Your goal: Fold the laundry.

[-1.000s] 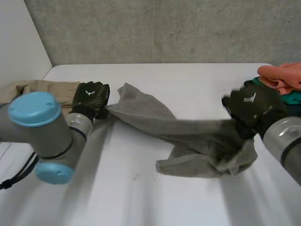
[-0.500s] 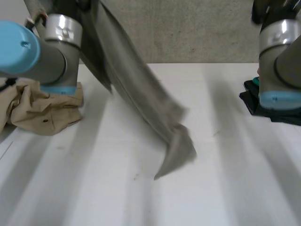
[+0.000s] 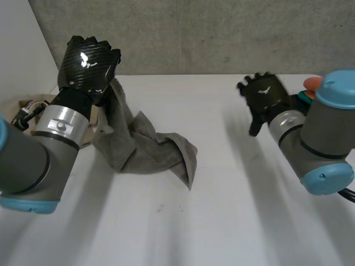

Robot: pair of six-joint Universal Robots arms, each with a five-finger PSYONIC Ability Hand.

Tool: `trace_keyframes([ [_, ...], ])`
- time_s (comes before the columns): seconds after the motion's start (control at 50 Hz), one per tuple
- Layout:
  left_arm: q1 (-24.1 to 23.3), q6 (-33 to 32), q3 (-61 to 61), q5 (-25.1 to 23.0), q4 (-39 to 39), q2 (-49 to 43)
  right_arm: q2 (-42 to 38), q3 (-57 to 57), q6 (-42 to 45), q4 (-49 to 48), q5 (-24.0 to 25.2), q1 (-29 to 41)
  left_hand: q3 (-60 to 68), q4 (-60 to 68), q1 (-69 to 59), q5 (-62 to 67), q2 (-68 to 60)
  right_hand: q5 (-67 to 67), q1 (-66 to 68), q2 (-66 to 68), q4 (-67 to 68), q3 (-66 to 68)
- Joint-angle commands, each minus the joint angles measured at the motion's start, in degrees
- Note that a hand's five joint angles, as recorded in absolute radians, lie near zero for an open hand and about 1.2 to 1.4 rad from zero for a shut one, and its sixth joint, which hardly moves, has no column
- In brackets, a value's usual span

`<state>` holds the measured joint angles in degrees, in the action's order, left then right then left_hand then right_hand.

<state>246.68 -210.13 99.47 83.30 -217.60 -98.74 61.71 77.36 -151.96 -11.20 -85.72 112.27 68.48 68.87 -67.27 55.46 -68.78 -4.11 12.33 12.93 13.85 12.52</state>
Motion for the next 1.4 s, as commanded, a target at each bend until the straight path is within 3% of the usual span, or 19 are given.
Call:
trace_keyframes([
  [0.02, -2.4, 0.5, 2.0, -0.2, 5.3, 9.1, -10.1, -11.0, -11.3, 10.3, 15.1, 4.5, 11.5, 11.1, -12.7, 14.5, -11.2, 4.1, -2.3, -2.9, -3.9, -2.5],
  [0.16, -4.4, 2.3, 2.1, -0.1, 10.2, 15.6, -20.1, -22.1, -21.6, 10.6, 10.2, 12.4, 11.5, 11.1, -12.7, 14.5, -11.2, 4.1, -2.3, -2.9, -3.9, -2.5],
  [0.28, -4.8, 3.3, 2.4, 0.0, 11.2, 19.3, -26.8, -29.5, -21.9, 10.9, 7.2, 16.3, 11.5, 11.1, -12.7, 14.5, -11.2, 4.1, -2.3, -2.9, -3.9, -2.5],
  [0.36, -5.6, 4.5, 2.4, 0.0, 11.6, 21.8, -31.5, -34.0, -21.6, 11.3, 2.8, 17.0, 11.5, 11.1, -12.7, 14.5, -11.2, 4.1, -2.3, -2.9, -3.9, -2.5],
  [0.44, -5.8, 5.3, 2.5, 0.0, 11.7, 23.6, -34.7, -37.9, -19.4, 13.5, -2.5, 17.0, 11.5, 11.1, -12.7, 14.5, -11.2, -27.7, 29.5, 28.9, 27.9, 29.3],
  [0.5, -5.7, 5.5, 2.5, 0.0, 11.6, 23.7, -35.2, -39.0, -17.3, 15.3, -3.2, 17.0, 11.5, 11.1, -12.7, 14.5, -11.2, -62.5, 64.3, 63.7, 62.7, 64.1],
  [0.56, -5.3, 5.5, 2.6, 0.0, 11.5, 23.6, -33.3, -37.9, -17.1, 15.7, -3.8, 16.9, 11.5, 11.1, -12.7, 14.5, -11.2, -65.9, 67.7, 67.1, 66.1, 67.5],
  [0.66, -4.5, 5.5, 2.7, -0.1, 11.1, 23.1, -21.6, -30.8, -15.8, 15.4, -3.6, 14.0, 11.5, 11.1, -12.7, 14.5, -11.2, -65.9, 67.7, 67.1, 66.1, 67.5],
  [0.74, -2.8, 5.7, 2.6, -0.2, 11.0, 22.3, -10.1, -21.1, -10.7, 15.9, -2.6, 7.6, 11.5, 11.1, -12.7, 14.5, -11.2, -65.9, 67.7, 67.1, 66.1, 67.5],
  [0.84, -0.5, 5.6, 2.3, -0.2, 10.7, 16.8, 5.8, -5.8, 5.2, 17.4, -2.1, -1.5, 11.5, 11.1, -12.7, 14.5, -11.2, -65.9, 67.7, 67.1, 66.1, 67.5],
  [0.92, 0.4, 5.5, 1.9, -0.2, 10.6, 11.8, 13.4, 4.0, 16.9, 19.6, -2.3, -7.7, 11.5, 11.1, -12.7, 14.5, -11.2, -65.9, 67.7, 67.1, 66.1, 67.5],
  [1.0, 0.3, 5.6, 0.7, -0.2, 10.7, 7.1, 21.7, 12.7, 24.3, 26.3, -1.8, -9.9, 11.5, 11.1, -12.7, 14.5, -11.2, -65.9, 67.7, 67.1, 66.1, 67.5],
  [1.12, -0.8, 5.7, -0.8, -0.2, 10.7, 3.0, 24.6, 20.9, 26.5, 37.9, 4.3, -9.3, 11.5, 11.1, -12.7, 14.5, -11.2, -62.0, 63.7, 63.1, 62.2, 63.5],
  [1.14, -1.5, 5.6, -1.6, -0.2, 10.7, 2.2, 24.6, 20.5, 26.7, 39.7, 5.8, -9.4, 11.5, 11.1, -12.7, 14.5, -11.2, -23.8, 25.6, 25.0, 24.0, 25.4],
  [1.16, -1.6, 5.7, -2.0, -0.1, 10.7, 1.7, 24.6, 19.7, 26.3, 39.9, 6.3, -9.9, 11.5, 11.1, -12.7, 14.5, -11.2, -8.6, 10.4, 9.8, 8.8, 10.2],
  [1.18, -1.9, 5.7, -2.4, -0.1, 10.7, 1.3, 24.4, 18.6, 25.8, 39.6, 6.9, -10.2, 11.5, 11.1, -12.7, 14.5, -11.2, -3.4, 5.2, 4.6, 3.7, 5.0],
  [1.3, -2.8, 5.4, -5.6, 0.1, 10.6, 0.2, 22.0, 8.1, 14.9, 30.7, 6.7, -11.1, 11.5, 11.1, -12.7, 14.5, -11.2, 4.1, -2.3, -2.9, -3.9, -2.5],
  [1.4, -3.7, 5.3, -7.3, 0.0, 10.6, 0.8, 19.3, 3.0, 7.1, 29.8, 7.2, -10.9, 11.5, 11.1, -12.7, 14.5, -11.2, 4.1, -2.3, -2.9, -3.9, -2.5],
])
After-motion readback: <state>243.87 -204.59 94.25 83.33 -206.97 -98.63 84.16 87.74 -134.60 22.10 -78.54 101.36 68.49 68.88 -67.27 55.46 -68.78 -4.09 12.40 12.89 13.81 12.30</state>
